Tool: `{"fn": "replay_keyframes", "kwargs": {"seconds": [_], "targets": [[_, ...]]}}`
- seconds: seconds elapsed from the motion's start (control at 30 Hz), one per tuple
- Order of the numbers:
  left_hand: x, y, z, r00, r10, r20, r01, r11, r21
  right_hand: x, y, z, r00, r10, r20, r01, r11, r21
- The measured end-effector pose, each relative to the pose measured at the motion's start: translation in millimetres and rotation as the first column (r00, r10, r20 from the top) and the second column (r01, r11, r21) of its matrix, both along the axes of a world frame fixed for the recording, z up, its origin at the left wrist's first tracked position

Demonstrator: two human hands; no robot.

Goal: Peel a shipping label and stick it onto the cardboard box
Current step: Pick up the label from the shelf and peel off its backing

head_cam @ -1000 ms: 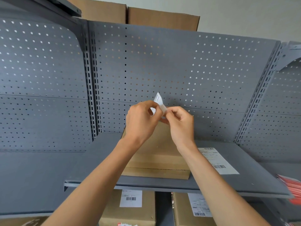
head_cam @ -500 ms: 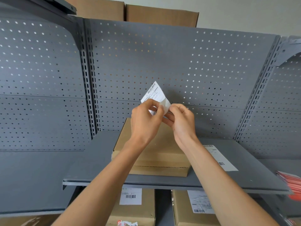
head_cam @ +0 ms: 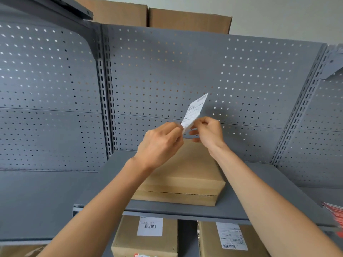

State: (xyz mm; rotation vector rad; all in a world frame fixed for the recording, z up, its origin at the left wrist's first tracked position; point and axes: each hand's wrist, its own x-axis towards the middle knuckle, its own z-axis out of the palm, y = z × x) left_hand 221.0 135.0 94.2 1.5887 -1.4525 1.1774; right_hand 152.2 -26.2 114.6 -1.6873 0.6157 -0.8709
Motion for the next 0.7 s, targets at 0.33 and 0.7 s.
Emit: {"fn": "replay_keyframes", "kwargs": {"seconds": [0.33, 0.7], "targets": [[11.6, 31.7, -5.1, 0.992, 0.008, 0.124, -0.013, 0.999, 0.042, 13.6, -26.8, 17.0, 0.975, -0.171, -0.145, 0.124, 0.950, -0.285], [29.2, 65.5, -9.3, 0.974, 0.017, 0.228, -0.052, 0.988, 0.147, 16.5, -72.2, 36.5, 0.923, -0.332, -0.195, 0.201, 0.847, -0.492]]}}
